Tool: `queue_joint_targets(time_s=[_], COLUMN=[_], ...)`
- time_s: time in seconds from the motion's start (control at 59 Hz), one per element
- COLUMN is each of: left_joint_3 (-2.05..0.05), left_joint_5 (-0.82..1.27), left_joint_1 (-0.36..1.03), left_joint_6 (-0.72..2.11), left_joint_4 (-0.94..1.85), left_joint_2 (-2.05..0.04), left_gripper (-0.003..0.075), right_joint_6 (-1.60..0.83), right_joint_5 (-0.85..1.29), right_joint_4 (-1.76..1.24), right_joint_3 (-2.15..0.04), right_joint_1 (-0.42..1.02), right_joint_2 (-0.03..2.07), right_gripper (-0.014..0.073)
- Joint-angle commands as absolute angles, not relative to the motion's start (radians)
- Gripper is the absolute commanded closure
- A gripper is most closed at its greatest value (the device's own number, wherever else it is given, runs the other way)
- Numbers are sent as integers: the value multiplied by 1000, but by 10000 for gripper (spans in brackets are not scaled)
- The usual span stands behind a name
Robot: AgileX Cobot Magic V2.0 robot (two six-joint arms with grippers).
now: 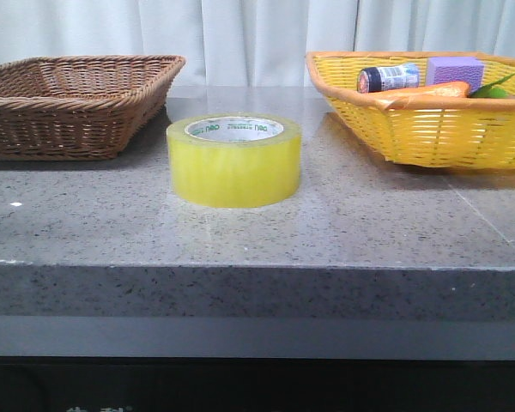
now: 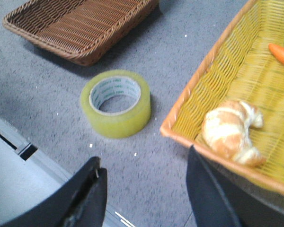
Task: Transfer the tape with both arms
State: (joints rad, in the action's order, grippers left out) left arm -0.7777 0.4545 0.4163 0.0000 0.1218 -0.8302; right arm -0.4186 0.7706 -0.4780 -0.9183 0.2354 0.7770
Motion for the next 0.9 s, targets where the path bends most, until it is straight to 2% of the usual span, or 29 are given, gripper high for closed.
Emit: queue_joint_targets(time_s=[0.0, 0.254, 0.44, 0.677, 0.881], left_joint_3=[-811, -845, -961, -1146, -1297], left_joint_5=[383, 426, 564, 859, 1003], left_joint_1=[426, 426, 426, 426, 459], left_joint_6=[0, 154, 329, 743, 943], left_joint_4=[132, 132, 159, 374, 491], left_joint_2=[-827, -827, -861, -1027, -1214], left_gripper=[209, 209, 209, 209, 209], right_joint_6=[-438, -438, -438, -438, -438], right_joint_5=[702, 740, 749, 749, 749], right_joint_4=[-512, -513, -513, -513, -513], right_joint_3=[-891, -867, -867, -867, -867], right_joint_1=[233, 232, 232, 232, 232], right_joint_2=[713, 673, 673, 673, 673], right_gripper=[183, 183, 183, 183, 183])
